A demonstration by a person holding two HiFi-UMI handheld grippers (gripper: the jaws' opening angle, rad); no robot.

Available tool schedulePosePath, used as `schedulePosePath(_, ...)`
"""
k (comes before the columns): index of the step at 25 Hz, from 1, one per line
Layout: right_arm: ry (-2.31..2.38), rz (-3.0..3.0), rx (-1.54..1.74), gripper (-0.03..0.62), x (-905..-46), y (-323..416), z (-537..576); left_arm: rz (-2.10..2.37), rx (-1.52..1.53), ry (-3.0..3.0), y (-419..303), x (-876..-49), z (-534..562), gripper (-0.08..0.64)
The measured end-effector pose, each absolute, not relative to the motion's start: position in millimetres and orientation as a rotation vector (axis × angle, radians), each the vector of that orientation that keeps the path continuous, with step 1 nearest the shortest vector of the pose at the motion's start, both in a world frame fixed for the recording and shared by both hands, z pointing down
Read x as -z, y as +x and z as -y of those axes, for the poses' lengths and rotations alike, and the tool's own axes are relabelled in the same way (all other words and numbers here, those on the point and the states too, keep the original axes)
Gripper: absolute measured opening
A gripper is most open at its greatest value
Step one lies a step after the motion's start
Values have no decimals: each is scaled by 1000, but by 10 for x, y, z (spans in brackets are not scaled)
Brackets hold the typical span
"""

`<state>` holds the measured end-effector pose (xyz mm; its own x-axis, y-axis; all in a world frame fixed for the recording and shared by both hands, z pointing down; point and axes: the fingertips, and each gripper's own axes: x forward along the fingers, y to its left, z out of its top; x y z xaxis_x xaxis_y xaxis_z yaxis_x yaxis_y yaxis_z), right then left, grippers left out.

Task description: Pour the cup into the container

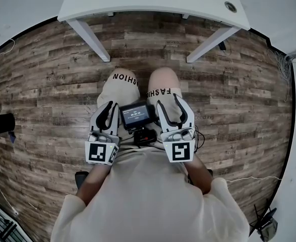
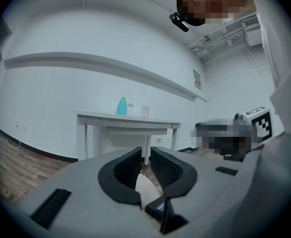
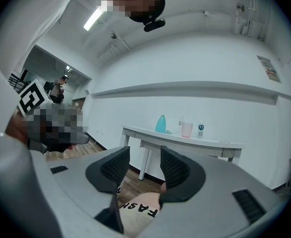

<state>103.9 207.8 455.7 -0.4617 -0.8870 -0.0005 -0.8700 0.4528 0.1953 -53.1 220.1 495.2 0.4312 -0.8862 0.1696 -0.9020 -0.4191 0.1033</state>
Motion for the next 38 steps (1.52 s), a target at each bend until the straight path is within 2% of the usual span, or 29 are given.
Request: schedulePosePath(38, 1582, 2539, 234, 179, -4635, 1078, -2086, 1565, -102, 2457, -554, -5037, -2206, 66)
